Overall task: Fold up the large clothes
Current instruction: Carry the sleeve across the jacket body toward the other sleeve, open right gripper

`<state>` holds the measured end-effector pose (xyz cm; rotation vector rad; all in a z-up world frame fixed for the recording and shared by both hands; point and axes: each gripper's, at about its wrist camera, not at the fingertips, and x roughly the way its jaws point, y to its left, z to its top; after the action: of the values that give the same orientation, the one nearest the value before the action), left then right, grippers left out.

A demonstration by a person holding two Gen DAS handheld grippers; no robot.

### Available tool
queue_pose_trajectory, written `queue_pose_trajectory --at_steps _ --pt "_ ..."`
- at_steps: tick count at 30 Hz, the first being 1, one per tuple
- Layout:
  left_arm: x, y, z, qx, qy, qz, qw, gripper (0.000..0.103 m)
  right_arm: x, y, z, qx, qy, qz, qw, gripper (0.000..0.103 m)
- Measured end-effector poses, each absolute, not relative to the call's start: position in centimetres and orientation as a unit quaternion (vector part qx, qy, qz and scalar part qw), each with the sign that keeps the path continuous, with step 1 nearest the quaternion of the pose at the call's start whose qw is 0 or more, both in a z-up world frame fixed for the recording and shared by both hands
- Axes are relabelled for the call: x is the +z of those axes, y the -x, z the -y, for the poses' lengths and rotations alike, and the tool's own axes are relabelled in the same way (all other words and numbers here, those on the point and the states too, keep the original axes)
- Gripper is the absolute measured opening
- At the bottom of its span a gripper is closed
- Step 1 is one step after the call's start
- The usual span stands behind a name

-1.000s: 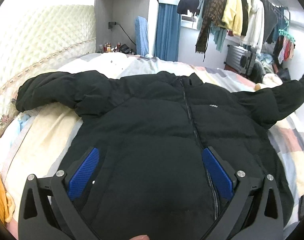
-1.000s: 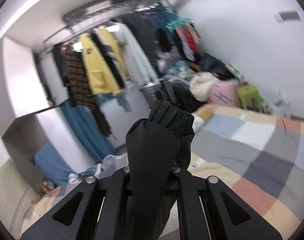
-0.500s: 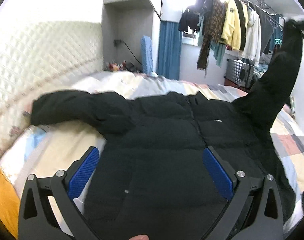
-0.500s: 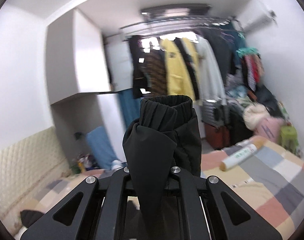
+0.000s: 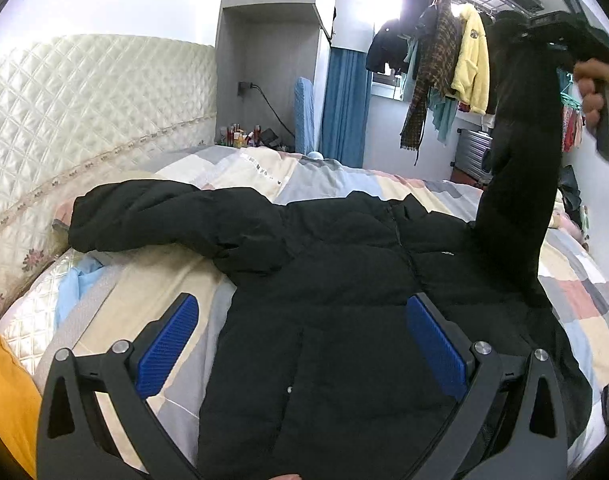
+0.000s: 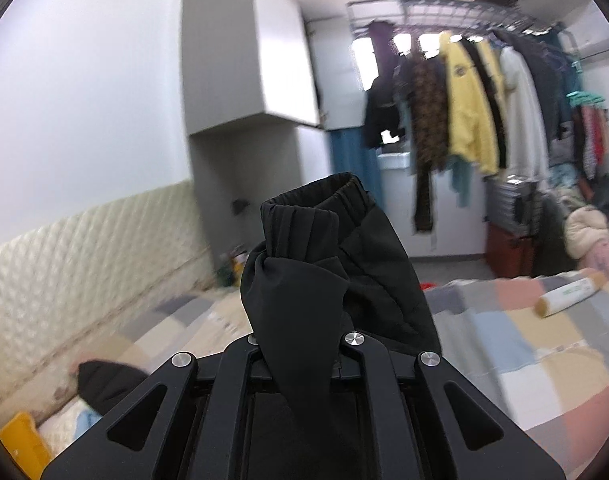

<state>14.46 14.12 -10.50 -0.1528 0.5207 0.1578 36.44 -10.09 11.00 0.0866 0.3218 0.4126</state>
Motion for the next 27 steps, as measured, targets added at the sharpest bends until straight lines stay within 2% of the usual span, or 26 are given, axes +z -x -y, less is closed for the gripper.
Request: queue_pose_trajectory --at_steps 17,27 --pt "-11.6 -14.6 -17.9 0.101 0.106 -0.257 0.955 0.103 -7.4 -38.6 -4.0 0.320 -0.014 -0.293 0.901 0.009" --pt "-13.3 -15.6 -19.7 0.093 0.147 -0.269 0.947 0.103 -16.8 -39.3 -7.2 0.341 0.000 -0.361 0.868 0.009"
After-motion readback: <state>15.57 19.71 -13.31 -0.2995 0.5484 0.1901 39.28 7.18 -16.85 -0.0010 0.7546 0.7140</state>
